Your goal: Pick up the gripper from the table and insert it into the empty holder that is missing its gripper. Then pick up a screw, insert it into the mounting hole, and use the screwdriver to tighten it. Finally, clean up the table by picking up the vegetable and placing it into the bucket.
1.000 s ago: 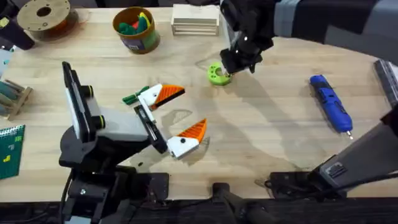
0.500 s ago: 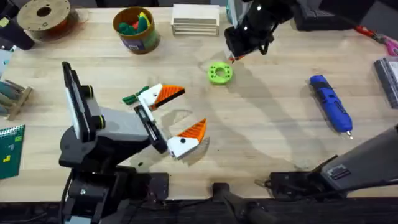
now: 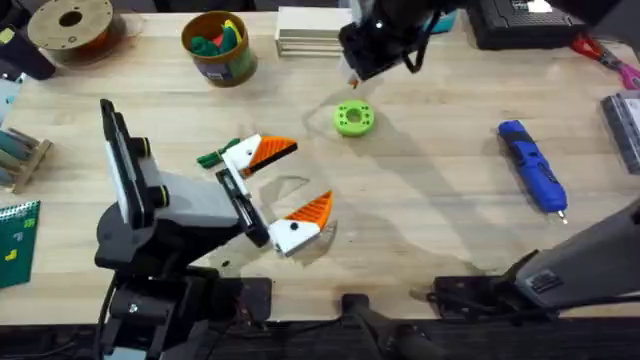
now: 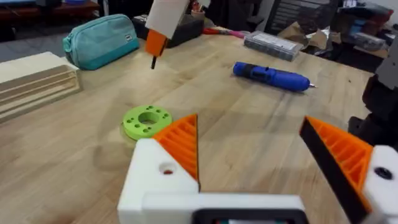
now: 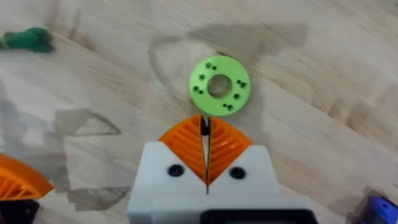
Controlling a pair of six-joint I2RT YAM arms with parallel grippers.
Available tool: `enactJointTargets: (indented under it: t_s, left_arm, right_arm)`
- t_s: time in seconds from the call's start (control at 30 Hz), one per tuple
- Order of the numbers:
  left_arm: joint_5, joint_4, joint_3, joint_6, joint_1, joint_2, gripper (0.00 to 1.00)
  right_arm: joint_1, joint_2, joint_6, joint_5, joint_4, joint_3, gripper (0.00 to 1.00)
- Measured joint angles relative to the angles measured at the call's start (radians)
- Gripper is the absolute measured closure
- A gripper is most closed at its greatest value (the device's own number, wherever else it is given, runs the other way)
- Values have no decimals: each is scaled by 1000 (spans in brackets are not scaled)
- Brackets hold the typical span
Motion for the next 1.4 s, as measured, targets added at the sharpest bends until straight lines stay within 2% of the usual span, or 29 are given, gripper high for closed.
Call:
enactJointTargets:
  t_s: [0.37,0.67,1.0,1.4]
  left_arm:
    - [0,0,0,0,0,0,15]
    - [0,0,0,0,0,0,15]
    - [0,0,0,0,0,0,15]
    - [0,0,0,0,0,0,16]
  right_arm:
    - [92,0,-18,-142,-49,78,993]
    - [167,0,-18,-180,-71,204,993]
    - [305,0,-18,-194,-61,210,993]
    - [342,0,-19,-228,-58,210,993]
